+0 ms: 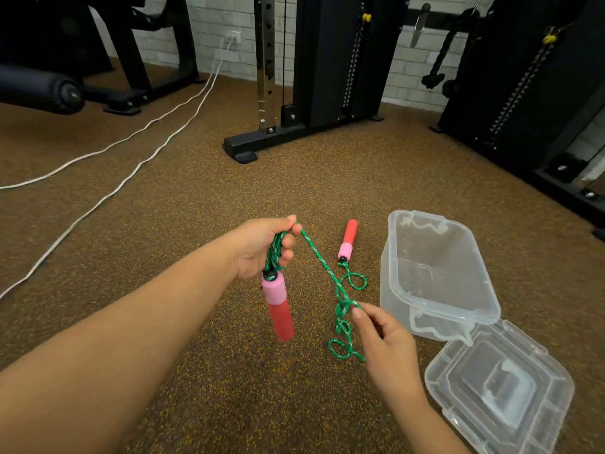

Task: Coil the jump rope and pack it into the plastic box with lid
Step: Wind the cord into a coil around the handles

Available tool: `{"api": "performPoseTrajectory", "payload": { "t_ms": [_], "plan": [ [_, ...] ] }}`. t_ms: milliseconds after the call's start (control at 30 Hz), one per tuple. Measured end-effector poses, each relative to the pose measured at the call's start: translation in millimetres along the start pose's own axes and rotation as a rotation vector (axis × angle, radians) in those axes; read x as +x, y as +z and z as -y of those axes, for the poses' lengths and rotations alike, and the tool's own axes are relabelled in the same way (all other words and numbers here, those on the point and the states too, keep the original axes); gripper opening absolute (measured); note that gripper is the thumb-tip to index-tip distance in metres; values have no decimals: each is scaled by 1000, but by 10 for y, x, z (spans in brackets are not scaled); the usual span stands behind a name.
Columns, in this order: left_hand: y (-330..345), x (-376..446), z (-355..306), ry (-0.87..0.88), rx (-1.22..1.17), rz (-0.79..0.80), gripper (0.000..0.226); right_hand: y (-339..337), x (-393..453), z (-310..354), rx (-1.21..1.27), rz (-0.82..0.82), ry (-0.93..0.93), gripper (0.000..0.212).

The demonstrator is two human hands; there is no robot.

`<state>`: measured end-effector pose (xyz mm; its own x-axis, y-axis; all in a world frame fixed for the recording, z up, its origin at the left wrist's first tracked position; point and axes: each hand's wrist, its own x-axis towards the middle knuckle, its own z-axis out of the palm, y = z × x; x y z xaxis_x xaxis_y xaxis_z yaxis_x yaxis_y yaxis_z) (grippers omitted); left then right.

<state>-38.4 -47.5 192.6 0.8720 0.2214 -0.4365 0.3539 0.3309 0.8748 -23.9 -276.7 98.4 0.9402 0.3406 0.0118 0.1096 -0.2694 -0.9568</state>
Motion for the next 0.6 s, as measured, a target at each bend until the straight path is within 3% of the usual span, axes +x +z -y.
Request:
{"api": "performPoseTrajectory", "payload": {
  "t_ms": [100, 200, 300, 333, 400, 433, 600],
  "plan": [
    [-38, 2, -48, 31, -62, -47, 31, -89, -49, -158, -106, -71, -14, 25],
    [-45, -14, -61, 37, -52, -34, 31, -172, -107, -370, -317, 58, 13, 34],
    [-8, -38, 15, -6, 57, 27, 31, -171, -51, -406, -542, 191, 101, 20],
    [9, -51, 41, -34, 95, 60, 31, -148, -12, -372, -582, 225, 105, 38],
    [49, -87, 70, -101, 172, 149, 30, -76, 41, -226, -490, 252, 55, 77],
    [72, -109, 76, -136, 209, 194, 30, -30, 64, -105, -382, 237, 27, 85],
    [182, -194, 99, -236, 328, 383, 29, 227, 190, 349, 72, 248, -80, 57]
  ]
}}
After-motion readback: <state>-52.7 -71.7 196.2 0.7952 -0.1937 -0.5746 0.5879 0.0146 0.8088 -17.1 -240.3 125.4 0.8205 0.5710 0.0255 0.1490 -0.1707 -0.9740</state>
